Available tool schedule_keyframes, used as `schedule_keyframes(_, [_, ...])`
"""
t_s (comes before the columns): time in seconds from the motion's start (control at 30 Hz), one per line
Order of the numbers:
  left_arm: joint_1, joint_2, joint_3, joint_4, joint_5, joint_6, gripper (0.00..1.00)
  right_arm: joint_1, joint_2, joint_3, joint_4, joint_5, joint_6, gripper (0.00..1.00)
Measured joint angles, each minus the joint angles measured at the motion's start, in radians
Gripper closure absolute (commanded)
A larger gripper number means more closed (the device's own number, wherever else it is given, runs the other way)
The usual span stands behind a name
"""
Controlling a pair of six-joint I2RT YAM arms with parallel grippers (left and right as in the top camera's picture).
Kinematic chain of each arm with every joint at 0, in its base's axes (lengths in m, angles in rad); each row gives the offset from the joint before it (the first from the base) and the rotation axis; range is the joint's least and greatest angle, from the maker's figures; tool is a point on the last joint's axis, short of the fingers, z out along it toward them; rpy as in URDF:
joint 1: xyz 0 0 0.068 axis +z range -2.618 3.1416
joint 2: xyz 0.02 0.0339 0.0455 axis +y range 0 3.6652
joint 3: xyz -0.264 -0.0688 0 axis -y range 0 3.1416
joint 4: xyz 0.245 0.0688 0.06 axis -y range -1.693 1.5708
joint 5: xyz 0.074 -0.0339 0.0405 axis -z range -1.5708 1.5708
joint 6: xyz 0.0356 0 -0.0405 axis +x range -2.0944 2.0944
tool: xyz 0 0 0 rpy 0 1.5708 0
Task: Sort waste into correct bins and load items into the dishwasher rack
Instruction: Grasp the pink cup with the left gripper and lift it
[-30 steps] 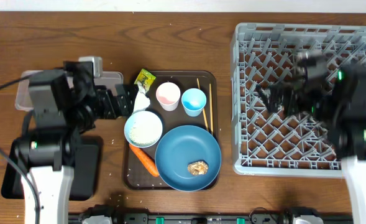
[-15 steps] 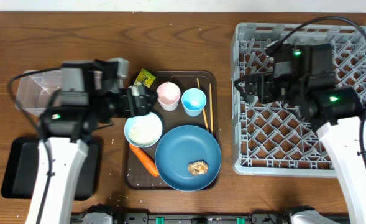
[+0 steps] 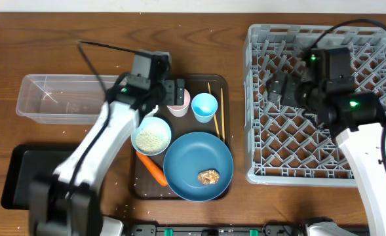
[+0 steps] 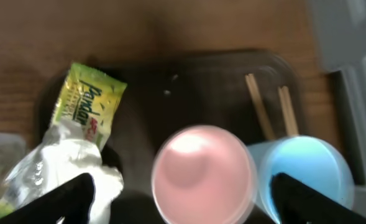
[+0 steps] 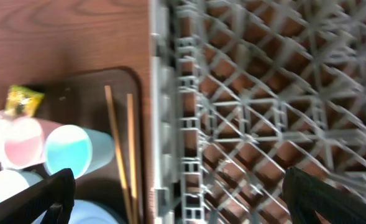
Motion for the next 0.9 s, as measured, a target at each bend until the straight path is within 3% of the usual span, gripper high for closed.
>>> schedule_keyframes(0.07, [0.000, 0.070, 0.000, 0.019, -0.011, -0.013, 0.34, -0.014, 0.000, 0.000, -0.019, 0.006, 0.004, 0.01])
schedule_keyframes(0.2, [0.000, 0.173, 0.000, 0.026, -0.019, -0.021, 0.36, -0.016, 0.000, 0.000, -0.025, 0.013, 0.002, 0.01])
schedule_keyframes(0.23, [0.000, 0.188, 0.000, 0.029, -0.019, -0.023, 0.42, -0.016, 0.000, 0.000, -0.025, 0.014, 0.002, 0.01])
schedule_keyframes(0.4, [0.000, 0.229, 0.000, 0.042, -0.019, -0.042, 0.94, -0.016, 0.000, 0.000, -0.023, 0.022, 0.002, 0.01])
schedule_keyframes(0.63, [0.000, 0.172, 0.000, 0.011, -0.023, -0.039, 0.94, -0.016, 0.000, 0.000, -0.023, 0.022, 0.002, 0.01])
schedule_keyframes(0.83, [0.004, -0.102, 0.000, -0.029, 0.013, -0.039, 0.94, -0.040, 0.000, 0.000, 0.035, -0.011, -0.005, 0.01])
schedule_keyframes(0.9, [0.012, -0.194, 0.002, -0.043, 0.076, -0.038, 0.94, -0.076, 0.000, 0.000, 0.084, -0.102, -0.051, 0.01])
